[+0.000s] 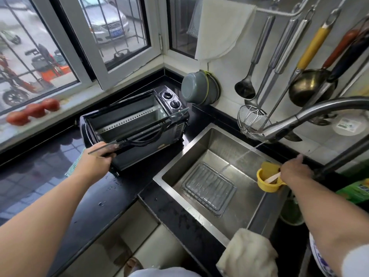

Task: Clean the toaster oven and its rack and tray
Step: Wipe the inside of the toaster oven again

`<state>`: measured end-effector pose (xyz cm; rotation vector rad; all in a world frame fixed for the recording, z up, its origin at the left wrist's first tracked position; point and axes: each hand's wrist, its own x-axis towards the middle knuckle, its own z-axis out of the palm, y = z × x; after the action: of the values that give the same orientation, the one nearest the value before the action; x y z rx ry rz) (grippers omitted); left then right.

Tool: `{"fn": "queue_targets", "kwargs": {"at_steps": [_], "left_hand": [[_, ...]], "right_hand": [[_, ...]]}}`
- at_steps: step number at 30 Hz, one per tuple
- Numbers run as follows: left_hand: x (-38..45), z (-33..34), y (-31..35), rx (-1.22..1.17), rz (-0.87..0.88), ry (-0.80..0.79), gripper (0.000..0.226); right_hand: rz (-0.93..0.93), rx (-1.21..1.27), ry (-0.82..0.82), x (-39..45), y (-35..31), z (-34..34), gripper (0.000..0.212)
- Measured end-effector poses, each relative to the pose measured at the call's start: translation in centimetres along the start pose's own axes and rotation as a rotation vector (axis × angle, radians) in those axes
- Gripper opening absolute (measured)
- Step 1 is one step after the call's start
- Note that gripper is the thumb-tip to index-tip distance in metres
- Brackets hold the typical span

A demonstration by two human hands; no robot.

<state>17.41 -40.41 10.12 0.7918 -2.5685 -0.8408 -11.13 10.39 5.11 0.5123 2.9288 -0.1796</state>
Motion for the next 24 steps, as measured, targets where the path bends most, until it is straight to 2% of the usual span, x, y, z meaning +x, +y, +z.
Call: {"fn": "queue_targets", "kwargs": {"at_steps": [3,4,6,8,10,13,15,17,19,24], "left_hand": [[0.0,0.0,-0.1,-0.046,-0.029,0.019,0.032],[0.0,0.1,-0.1,-0.056,-0.027,0.019,0.032],[-0.1,0.1,0.2,-0.068,-0.029,0.019,0.031],[-0.1,-0.1,0.4,-0.071,-0.031,0.017,0.03],[-0.1,-0.1,0.5,-0.072,-0.024,0.013,0.031],[0.0,-0.2,0.4,-0.041,0.005,0.025,0.029],[-0.1,-0.3,0.5,-0.017,0.02,0.023,0.025],[-0.1,-0.4,0.7,-0.023,0.021,0.014,0.028],[-0.2,-0.5,0.9,-0.014,0.024,0.007,0.031],[-0.4,-0.8,1.3,0.014,0.027,0.009,0.025]], "right_hand": [[-0.208,-0.092,-0.031,-2.0,-1.2,2.2,0.035],[-0.243,-0.065,-0.104,-3.0,-2.0,3.5,0.029],[-0.184,0.228,-0.378,-5.4,-4.1,6.6,0.026],[0.012,0.73,-0.687,-8.8,-6.8,8.2,0.019],[0.149,1.05,-0.81,-11.6,-9.0,8.5,0.018],[0.22,1.387,-0.896,-13.2,-11.3,7.5,0.014],[0.213,1.546,-0.951,-13.6,-12.6,5.9,0.033],[0.13,1.586,-0.982,-14.1,-13.9,3.9,0.047],[0.045,1.585,-0.953,-14.4,-15.0,2.2,0.051],[-0.023,1.546,-0.737,-14.6,-16.9,0.1,0.045]]}}
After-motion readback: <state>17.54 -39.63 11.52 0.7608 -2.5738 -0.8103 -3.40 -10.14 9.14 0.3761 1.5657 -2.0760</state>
